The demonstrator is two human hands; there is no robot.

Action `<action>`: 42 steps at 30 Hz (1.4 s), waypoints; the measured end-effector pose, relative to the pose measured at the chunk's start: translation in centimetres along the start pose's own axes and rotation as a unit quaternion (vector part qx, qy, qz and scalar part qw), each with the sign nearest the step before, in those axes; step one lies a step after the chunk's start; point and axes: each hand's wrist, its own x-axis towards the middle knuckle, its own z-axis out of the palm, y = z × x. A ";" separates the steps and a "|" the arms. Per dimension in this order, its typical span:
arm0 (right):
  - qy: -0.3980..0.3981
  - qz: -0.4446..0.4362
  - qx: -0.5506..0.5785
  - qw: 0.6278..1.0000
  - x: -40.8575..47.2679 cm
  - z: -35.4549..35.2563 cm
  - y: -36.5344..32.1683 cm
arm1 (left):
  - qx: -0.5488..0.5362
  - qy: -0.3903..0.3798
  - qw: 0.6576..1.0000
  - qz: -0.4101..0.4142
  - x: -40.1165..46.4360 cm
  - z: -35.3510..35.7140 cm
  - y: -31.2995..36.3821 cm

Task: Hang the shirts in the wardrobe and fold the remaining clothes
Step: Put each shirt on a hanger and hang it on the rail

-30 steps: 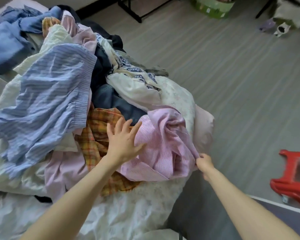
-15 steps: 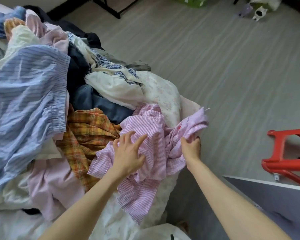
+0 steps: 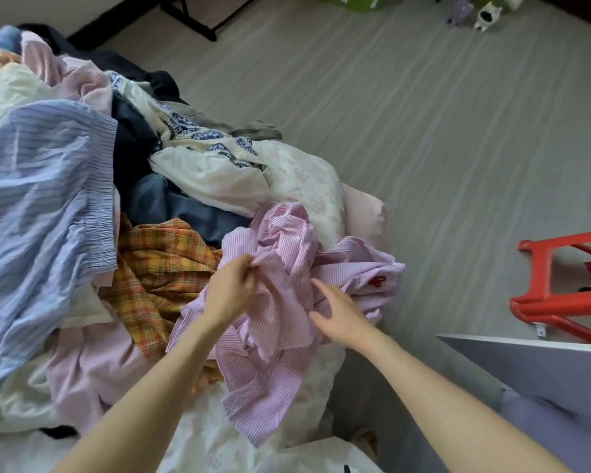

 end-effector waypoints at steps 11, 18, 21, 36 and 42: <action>0.049 0.116 0.116 0.985 2.8 1.0 -5.2 | -0.222 -0.007 0.975 -0.012 -3.5 -4.7 -2.3; 0.281 0.124 0.522 0.795 3.7 -6.3 -4.9 | 0.104 -0.139 0.971 0.165 -8.2 -2.4 -4.5; 0.246 0.144 0.458 0.842 2.5 -4.3 -3.7 | 0.287 -0.277 0.907 0.136 -7.4 -2.1 -6.5; 0.187 0.006 0.168 0.968 -4.8 1.3 -1.8 | 0.020 -0.086 0.985 0.151 -5.8 -4.1 1.0; -0.010 -0.094 0.273 0.957 -7.0 -4.5 -5.0 | -0.199 -0.045 0.973 0.105 -3.0 -5.9 11.6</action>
